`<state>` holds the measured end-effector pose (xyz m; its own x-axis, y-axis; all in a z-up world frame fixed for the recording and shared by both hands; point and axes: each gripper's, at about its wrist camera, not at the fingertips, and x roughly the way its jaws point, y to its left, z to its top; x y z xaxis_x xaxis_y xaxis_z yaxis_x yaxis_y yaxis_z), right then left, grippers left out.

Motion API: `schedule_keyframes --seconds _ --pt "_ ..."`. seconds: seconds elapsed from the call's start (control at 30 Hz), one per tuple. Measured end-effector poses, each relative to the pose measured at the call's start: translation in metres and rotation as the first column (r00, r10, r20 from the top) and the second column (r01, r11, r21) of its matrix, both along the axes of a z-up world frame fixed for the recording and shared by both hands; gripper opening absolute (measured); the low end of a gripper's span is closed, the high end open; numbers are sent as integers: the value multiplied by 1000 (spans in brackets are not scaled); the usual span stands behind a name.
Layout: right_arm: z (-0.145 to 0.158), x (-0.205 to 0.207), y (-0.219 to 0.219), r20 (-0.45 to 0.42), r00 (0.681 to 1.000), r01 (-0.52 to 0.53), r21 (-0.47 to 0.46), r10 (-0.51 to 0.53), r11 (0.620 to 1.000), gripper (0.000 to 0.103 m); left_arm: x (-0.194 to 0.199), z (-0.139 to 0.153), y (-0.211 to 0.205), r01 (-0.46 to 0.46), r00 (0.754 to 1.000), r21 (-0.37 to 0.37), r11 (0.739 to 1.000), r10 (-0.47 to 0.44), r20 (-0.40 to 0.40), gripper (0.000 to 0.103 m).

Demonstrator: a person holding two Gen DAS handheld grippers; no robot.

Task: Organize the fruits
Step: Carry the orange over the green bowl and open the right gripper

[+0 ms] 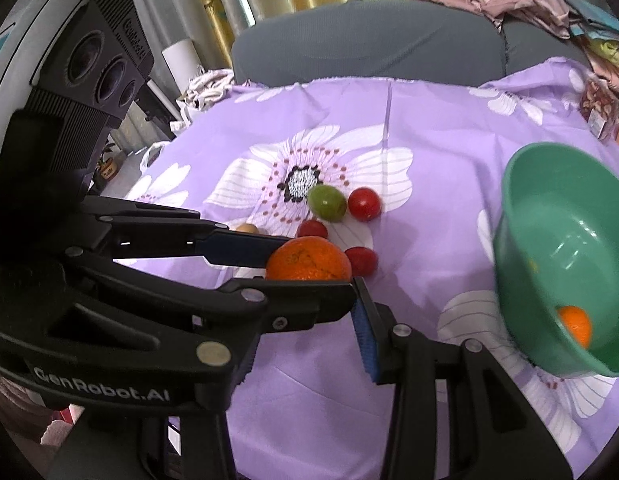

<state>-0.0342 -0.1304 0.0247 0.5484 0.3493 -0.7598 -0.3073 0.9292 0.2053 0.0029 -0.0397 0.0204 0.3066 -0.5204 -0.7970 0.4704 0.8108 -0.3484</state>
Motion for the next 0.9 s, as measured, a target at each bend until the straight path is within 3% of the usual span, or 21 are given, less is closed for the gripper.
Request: schedule_keyframes --seconds 0.9 --pt "38 -12 -70 154 980 121 25 -124 992 42 7 46 -79 132 981 66 989 -140 133 43"
